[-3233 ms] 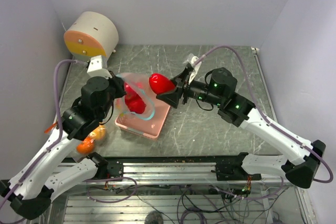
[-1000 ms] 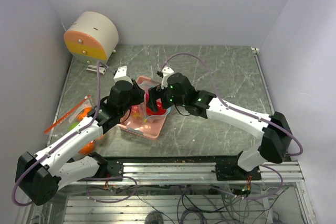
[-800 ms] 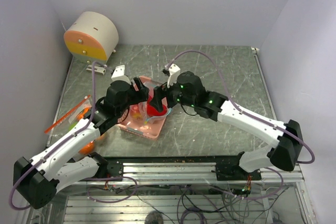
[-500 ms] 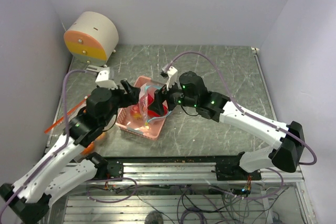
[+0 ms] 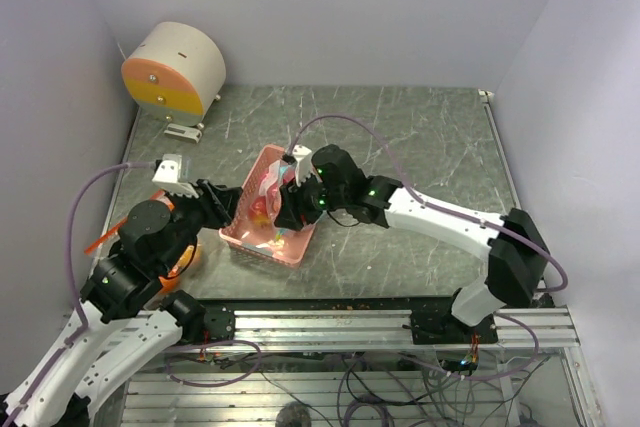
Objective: Place the food in the zip-top bag and seal the zipper
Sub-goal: Adjust the zipper food storage bag at the center of the board.
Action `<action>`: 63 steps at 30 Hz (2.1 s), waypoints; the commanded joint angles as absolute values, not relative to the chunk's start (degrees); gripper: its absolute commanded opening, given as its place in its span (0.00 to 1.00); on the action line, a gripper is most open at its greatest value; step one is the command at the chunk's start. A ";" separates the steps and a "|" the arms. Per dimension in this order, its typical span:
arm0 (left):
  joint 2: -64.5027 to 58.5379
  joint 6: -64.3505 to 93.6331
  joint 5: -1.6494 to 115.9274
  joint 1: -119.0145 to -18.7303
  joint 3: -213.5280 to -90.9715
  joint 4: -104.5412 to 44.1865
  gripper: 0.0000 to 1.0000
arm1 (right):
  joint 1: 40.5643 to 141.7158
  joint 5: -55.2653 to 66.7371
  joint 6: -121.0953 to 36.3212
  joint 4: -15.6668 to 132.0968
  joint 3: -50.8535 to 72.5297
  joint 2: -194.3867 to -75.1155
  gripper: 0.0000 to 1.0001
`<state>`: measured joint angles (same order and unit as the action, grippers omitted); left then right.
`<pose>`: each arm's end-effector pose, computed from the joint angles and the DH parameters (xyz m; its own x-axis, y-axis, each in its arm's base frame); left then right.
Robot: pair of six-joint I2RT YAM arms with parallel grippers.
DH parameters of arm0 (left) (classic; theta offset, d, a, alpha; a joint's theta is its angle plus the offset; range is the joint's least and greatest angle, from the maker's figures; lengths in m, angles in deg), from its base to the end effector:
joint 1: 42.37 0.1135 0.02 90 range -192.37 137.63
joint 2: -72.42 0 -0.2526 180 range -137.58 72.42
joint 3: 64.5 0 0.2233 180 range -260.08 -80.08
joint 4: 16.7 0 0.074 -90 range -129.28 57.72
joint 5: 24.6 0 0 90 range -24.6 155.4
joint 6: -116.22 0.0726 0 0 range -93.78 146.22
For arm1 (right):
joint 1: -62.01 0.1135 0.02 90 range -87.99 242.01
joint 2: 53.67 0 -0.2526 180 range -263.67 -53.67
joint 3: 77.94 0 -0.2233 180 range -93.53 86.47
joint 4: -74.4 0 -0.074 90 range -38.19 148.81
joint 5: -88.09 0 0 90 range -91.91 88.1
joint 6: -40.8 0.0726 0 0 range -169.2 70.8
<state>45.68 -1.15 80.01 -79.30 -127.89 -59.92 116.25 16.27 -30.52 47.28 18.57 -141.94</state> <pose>0.1044 -0.0556 0.3439 -0.2564 -0.3638 -0.8955 0.2964 0.8522 -0.4311 0.1898 0.3023 0.2718 -0.5891 -0.2972 -0.7514 -0.7781 0.4597 0.4281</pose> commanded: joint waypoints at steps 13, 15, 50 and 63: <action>39.16 12.57 67.52 -79.46 -126.31 -60.83 0.51 | 111.58 13.07 -23.52 45.84 2.38 -148.28 0.00; 39.57 14.10 67.09 -79.42 -125.15 -59.11 0.54 | 110.40 15.00 -22.78 45.77 1.55 -148.60 0.00; 27.34 37.75 57.87 -80.91 -117.90 -36.96 0.69 | 107.04 27.02 -19.98 49.25 -1.55 -151.45 0.00; 26.44 36.85 65.11 -81.78 -118.50 -37.81 0.09 | 106.67 28.21 -18.80 51.21 0.63 -150.06 0.00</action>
